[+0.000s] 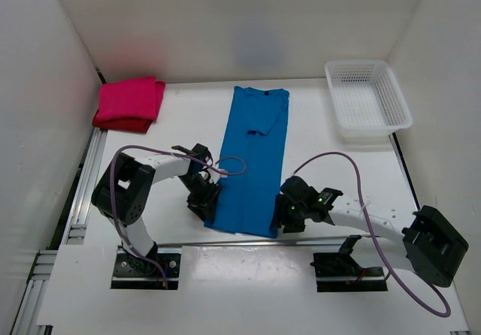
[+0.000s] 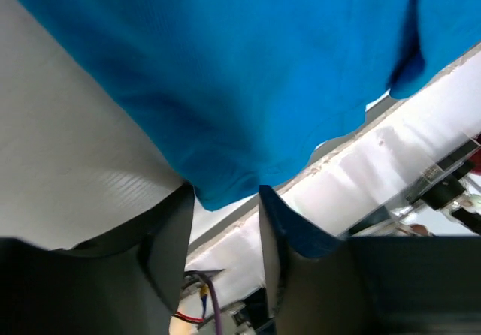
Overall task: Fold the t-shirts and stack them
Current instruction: Grab the bottom of the folded rectangular tshirt with both arms, then fold the folded rectangular tshirt in 1/3 of the way
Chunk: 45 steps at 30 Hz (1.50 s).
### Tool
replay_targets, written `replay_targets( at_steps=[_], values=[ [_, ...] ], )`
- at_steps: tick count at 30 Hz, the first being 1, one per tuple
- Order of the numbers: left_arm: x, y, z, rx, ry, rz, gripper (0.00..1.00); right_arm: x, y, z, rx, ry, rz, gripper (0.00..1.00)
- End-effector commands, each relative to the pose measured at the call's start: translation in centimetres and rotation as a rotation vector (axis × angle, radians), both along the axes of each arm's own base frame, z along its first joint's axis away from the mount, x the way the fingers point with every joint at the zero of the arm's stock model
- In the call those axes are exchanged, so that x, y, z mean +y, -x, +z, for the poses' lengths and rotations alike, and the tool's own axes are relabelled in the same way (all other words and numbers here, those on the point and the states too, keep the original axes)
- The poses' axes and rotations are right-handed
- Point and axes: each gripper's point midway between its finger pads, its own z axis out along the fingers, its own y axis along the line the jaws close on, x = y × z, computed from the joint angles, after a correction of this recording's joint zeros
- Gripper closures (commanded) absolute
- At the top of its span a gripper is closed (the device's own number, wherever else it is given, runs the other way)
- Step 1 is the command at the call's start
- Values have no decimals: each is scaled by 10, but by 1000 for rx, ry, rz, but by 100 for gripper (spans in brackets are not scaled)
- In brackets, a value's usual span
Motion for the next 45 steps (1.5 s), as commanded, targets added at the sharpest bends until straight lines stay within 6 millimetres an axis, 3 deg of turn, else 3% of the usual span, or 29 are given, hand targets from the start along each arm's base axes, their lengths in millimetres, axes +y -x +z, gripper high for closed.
replay_targets(
  at_steps=[1,6,10,13,15,16,19,21,22,24,25,26,28,32,34,37,38,39,41,42,44,45],
  values=[
    [3,-4,-15,-29,-24,-25,52,6,0,-1,2,-12,24,43],
    [2,-7,-16,-19,-19,-16,61,7,13,-13,62,-40,32,43],
    [2,-8,-14,-19,-19,-16,73,12,9,-12,54,-57,23,56],
    [-2,-11,-10,-30,-2,-15,89,11,14,-18,80,-50,30,58],
    [-2,-12,-8,-40,3,-15,89,11,14,-18,81,-50,30,62],
    [-4,-15,-6,-48,8,-15,89,11,14,-18,81,-50,30,65],
    [-10,-23,2,-59,26,-14,89,11,16,-17,87,-55,34,94],
    [-11,-27,12,-67,20,-14,89,15,12,-9,72,-66,46,100],
    [-16,-39,23,-105,30,-14,89,25,4,5,41,-96,57,100],
    [-13,-42,36,-116,5,-15,89,26,-9,19,-27,-82,67,100],
    [-17,-50,44,-148,-3,-27,89,37,-21,40,-80,-112,74,100],
    [-16,-52,48,-159,-21,-36,89,38,-29,48,-105,-111,70,100],
    [-13,-54,59,-162,-51,-38,89,33,-44,59,-137,-88,70,100],
    [-28,-99,91,-239,-33,-11,89,27,-95,86,-210,-78,37,100],
    [-31,-119,101,-270,-28,5,89,13,-120,90,-223,-67,6,100],
    [-36,-158,110,-293,-12,50,89,2,-160,101,-256,-67,-23,100],
    [-34,-166,110,-290,-15,63,89,-5,-174,94,-243,-45,-45,100],
    [-42,-182,109,-309,-6,65,89,-4,-190,105,-276,-51,-49,100],
    [-44,-200,108,-315,-5,77,89,-11,-214,96,-264,-28,-53,100],
    [-49,-221,107,-339,5,90,89,-6,-230,108,-289,-52,-51,100],
    [-48,-241,104,-373,-11,103,89,-10,-252,96,-263,-46,-62,100],
    [-53,-253,101,-390,-3,105,89,-7,-268,107,-289,-64,-69,100]
  ],
)
